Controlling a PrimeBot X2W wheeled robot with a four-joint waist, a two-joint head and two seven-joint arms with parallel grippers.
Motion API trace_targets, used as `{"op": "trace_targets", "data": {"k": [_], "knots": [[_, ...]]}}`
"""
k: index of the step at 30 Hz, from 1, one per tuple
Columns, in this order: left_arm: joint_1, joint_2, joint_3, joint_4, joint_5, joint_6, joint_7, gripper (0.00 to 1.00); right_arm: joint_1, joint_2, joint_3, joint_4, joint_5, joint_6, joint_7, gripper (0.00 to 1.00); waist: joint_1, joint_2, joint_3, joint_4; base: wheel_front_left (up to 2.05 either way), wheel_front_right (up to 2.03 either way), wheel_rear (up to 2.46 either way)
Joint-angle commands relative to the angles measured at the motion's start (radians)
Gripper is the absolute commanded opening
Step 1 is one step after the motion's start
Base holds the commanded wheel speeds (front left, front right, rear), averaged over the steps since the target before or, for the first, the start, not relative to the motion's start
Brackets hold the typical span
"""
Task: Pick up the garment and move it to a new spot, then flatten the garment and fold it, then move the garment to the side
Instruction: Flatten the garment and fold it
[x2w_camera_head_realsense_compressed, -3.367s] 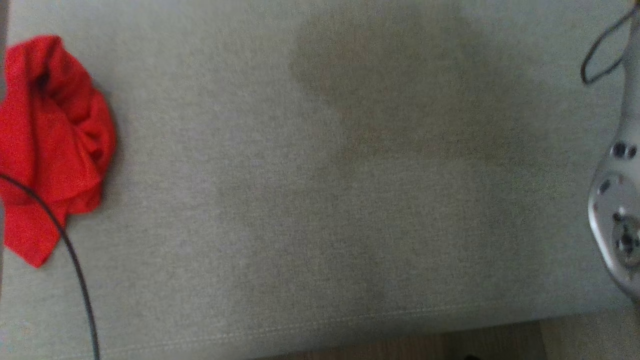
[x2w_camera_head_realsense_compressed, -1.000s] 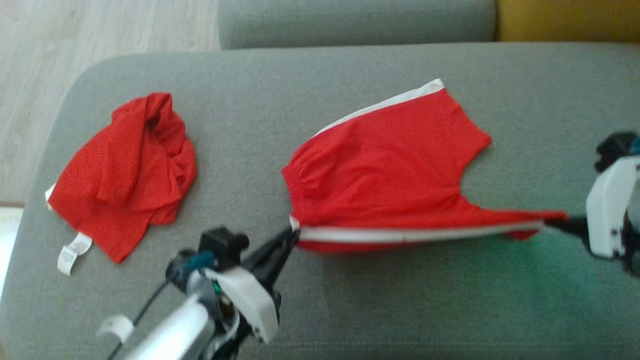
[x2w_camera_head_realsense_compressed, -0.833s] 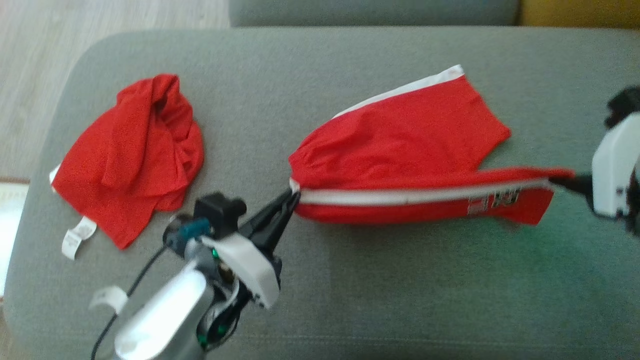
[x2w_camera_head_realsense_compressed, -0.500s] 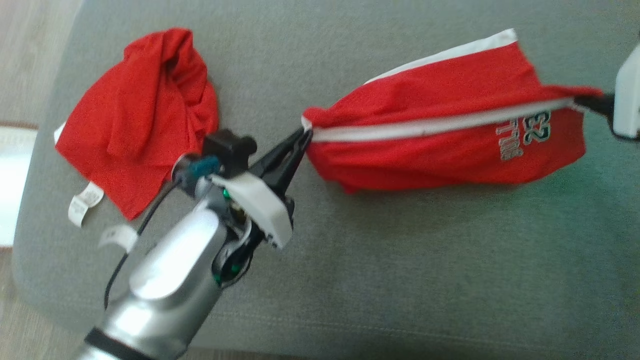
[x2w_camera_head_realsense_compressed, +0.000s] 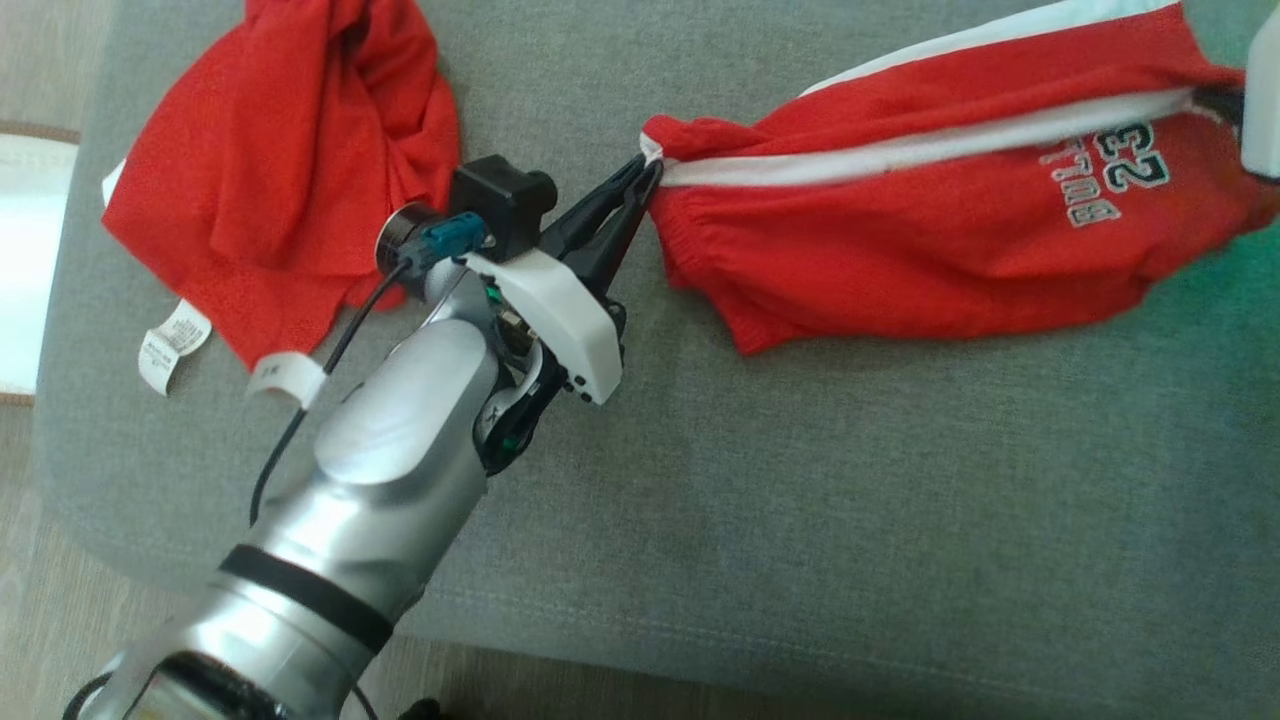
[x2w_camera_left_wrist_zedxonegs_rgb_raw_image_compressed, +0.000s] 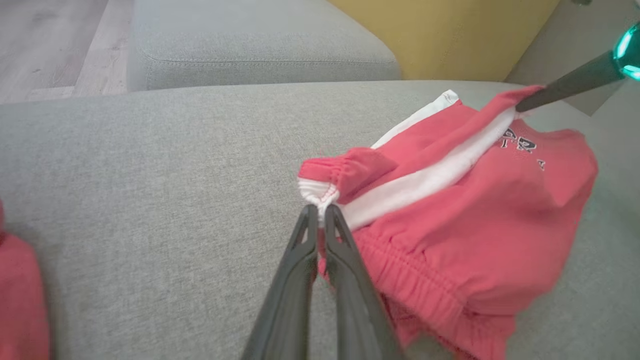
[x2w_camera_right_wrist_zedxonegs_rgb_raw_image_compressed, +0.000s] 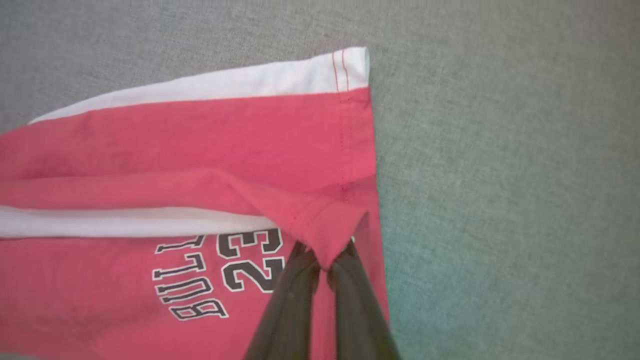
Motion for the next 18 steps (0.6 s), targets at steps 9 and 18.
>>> {"op": "trace_targets", "data": {"k": [9,18], "knots": [[-0.093,-0.011,-0.003,0.049,-0.015,-0.012,-0.043,1.00,-0.091,-0.056,0.083,0.017,-0.031,0.002,-0.187,1.00,-0.0002,0.0000,0.034,0.014,0.00,0.00,0.00],[-0.091,-0.010,0.025,0.084,-0.016,-0.013,-0.052,1.00,-0.079,-0.047,0.075,0.133,-0.049,0.002,-0.515,1.00,-0.0002,0.0000,-0.009,-0.008,0.00,0.00,0.00]]}}
